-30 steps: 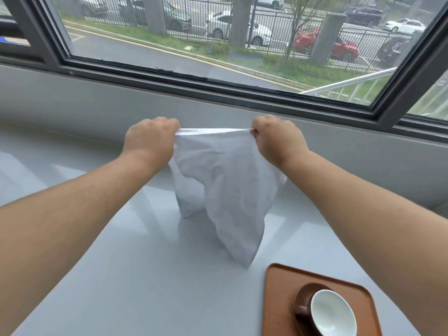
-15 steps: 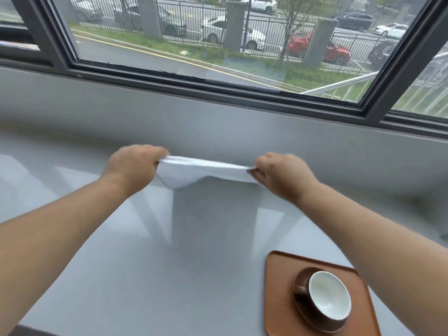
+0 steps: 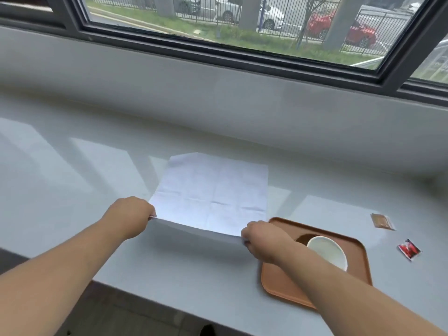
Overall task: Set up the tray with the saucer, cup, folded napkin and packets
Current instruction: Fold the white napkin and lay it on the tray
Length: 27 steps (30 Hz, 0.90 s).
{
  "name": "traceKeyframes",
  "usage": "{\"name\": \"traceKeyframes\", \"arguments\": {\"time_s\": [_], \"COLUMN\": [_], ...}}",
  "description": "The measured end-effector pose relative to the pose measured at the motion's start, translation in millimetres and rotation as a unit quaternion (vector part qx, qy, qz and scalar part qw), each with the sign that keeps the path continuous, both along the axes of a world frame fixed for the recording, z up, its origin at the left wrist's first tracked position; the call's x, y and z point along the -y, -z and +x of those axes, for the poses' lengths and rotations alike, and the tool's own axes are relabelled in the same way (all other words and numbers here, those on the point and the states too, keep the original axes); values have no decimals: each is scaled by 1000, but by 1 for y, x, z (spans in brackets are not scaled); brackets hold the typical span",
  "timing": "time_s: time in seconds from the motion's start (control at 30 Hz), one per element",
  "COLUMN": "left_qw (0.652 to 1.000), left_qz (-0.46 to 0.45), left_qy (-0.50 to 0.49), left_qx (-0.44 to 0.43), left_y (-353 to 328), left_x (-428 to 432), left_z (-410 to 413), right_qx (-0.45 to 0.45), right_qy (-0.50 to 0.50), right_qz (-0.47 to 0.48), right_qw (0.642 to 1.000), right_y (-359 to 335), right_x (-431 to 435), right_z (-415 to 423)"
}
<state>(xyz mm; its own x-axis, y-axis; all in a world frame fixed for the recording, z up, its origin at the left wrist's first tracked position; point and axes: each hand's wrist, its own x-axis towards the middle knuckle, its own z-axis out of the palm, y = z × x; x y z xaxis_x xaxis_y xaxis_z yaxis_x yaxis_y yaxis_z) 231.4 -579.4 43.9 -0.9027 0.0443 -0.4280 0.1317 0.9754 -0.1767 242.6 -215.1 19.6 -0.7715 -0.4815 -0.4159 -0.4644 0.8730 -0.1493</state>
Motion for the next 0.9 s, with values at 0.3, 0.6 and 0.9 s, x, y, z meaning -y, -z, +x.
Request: {"name": "traceKeyframes", "arguments": {"time_s": [0.3, 0.6, 0.9], "left_qw": [993, 935, 979], "left_qz": [34, -91, 14], "left_qy": [-54, 23, -52], "left_qx": [96, 341, 197], "left_y": [14, 13, 26], "left_x": [-3, -12, -3], "left_z": [4, -35, -25], "right_qx": [48, 188, 114], "right_qy": [40, 51, 80], "right_qz": [-4, 42, 10], "right_qw": [998, 980, 990], "right_y": [10, 18, 16], "right_x": [-4, 8, 10], "right_z": [2, -15, -24]}}
